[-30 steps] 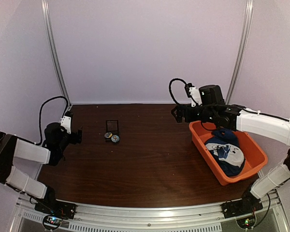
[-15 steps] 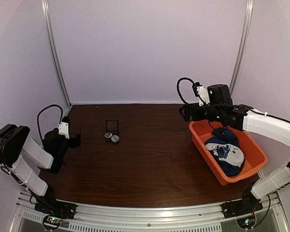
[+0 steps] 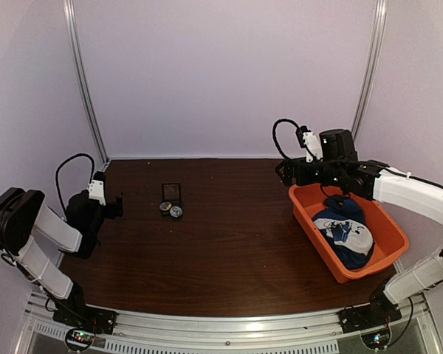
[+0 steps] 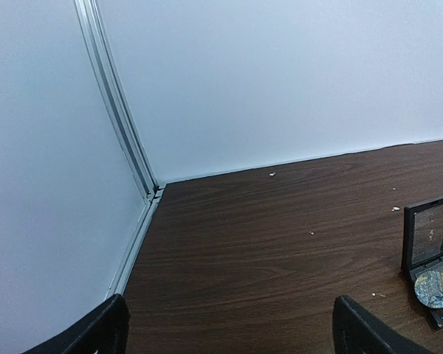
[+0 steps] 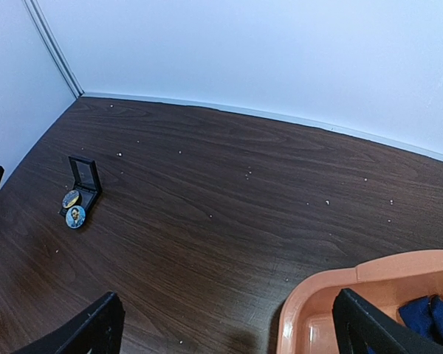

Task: Pin the brooch onto the clothing
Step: Move the brooch box to the center of the board.

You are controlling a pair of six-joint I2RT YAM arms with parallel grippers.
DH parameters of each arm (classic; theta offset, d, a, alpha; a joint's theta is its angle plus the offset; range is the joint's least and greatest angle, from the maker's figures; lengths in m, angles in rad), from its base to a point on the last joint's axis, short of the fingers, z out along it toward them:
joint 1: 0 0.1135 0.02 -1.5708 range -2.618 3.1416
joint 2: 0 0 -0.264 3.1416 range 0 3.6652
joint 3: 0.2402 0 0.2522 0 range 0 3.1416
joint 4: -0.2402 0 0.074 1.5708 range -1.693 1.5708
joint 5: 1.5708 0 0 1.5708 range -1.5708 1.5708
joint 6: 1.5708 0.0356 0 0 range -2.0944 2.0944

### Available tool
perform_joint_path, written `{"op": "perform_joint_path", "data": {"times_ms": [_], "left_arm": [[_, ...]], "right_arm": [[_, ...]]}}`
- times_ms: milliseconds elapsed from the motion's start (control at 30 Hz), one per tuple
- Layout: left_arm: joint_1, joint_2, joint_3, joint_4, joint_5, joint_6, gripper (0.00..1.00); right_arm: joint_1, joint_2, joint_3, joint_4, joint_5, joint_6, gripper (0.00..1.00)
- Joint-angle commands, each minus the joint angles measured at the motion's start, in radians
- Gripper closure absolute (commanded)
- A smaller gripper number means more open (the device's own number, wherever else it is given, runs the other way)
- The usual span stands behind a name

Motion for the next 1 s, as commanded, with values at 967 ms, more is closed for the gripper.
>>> {"op": "perform_joint_path", "data": {"times_ms": [967], "left_arm": [[0.008,0.007,0.011,0.002,-0.011,-0.009,0.02]], "right_arm": [[-0.018,-0.076,0.005,-0.098,0.087,-0.018,0.00]]}}
